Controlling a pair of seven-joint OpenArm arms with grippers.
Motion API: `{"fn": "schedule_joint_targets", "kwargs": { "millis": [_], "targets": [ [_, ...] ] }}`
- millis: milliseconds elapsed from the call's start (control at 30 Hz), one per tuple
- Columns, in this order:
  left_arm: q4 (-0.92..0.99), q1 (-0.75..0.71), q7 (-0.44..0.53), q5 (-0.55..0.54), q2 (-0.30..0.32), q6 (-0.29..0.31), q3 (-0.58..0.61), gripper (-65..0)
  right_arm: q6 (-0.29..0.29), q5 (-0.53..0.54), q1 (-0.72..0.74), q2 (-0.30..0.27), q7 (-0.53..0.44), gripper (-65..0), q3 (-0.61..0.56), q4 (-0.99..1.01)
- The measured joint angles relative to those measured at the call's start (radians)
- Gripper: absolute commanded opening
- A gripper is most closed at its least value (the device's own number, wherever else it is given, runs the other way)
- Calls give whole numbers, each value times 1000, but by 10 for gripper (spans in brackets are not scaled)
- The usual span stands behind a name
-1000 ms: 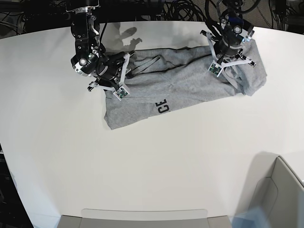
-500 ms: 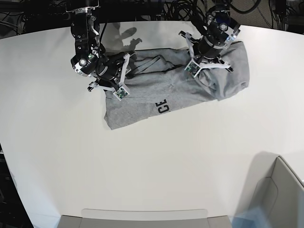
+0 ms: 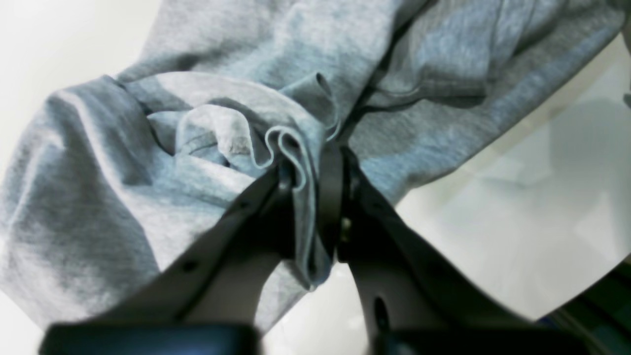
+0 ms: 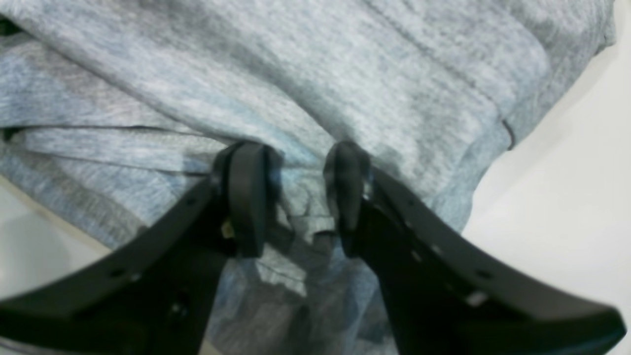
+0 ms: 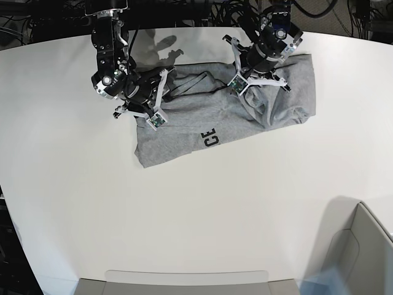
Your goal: Fold the T-shirt properly
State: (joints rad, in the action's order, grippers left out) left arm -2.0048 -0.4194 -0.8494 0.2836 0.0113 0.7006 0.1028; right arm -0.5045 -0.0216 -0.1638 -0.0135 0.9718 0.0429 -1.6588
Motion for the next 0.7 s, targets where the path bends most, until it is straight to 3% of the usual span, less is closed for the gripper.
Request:
{"fn": "schedule_joint_targets", "kwargs": {
  "millis": [133,400,500,700],
  "targets": [
    [-2,-16,-94,-2,0,3,4,-440,0,0,0,0,0,-416,0,0],
    [-9,2,-116,-7,-6,2,20,-436,0,0,0,0,0,-416,0,0],
    [-9,31,-113,-14,-14,3,39,-479,0,0,0,0,0,-416,0,0],
    [-10,40,-104,-9,-26,7,193,-638,0,0,4,0,-4,-416,0,10]
  ]
}}
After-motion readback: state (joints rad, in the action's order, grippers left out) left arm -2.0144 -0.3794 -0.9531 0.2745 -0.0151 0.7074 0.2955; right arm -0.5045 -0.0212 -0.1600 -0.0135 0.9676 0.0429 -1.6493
